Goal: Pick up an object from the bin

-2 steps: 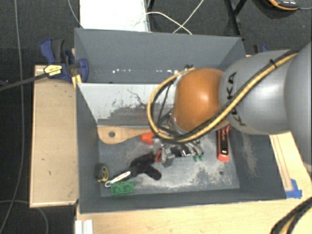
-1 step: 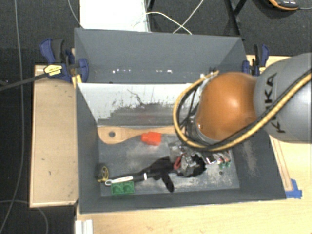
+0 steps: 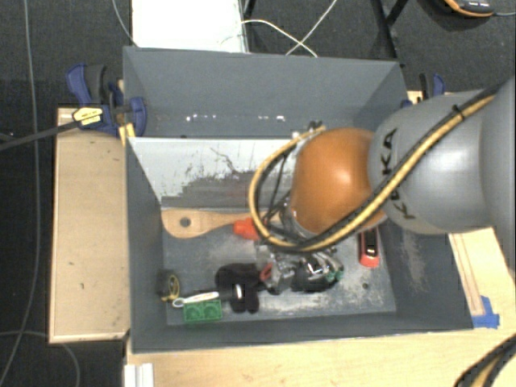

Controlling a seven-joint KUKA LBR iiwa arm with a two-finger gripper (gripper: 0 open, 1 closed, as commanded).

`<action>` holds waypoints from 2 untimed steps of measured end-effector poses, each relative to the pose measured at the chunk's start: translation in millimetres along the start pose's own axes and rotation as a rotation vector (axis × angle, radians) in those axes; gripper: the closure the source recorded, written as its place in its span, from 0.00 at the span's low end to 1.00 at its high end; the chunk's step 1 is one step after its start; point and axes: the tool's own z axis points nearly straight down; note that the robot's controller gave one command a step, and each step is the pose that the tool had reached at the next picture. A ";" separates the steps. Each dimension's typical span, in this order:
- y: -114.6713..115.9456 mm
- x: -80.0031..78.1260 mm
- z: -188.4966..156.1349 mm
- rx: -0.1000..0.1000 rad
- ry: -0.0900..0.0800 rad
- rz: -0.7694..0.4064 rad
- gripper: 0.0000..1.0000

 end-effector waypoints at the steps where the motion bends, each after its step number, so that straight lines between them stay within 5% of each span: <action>1: -20.6 0.0 -23.8 0.006 -0.024 -0.011 1.00; 2: 3.2 6.8 -113.4 0.002 -0.019 -0.041 1.00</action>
Offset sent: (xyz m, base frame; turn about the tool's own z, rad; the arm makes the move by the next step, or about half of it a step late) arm -0.0097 -0.0004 0.1098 -0.0376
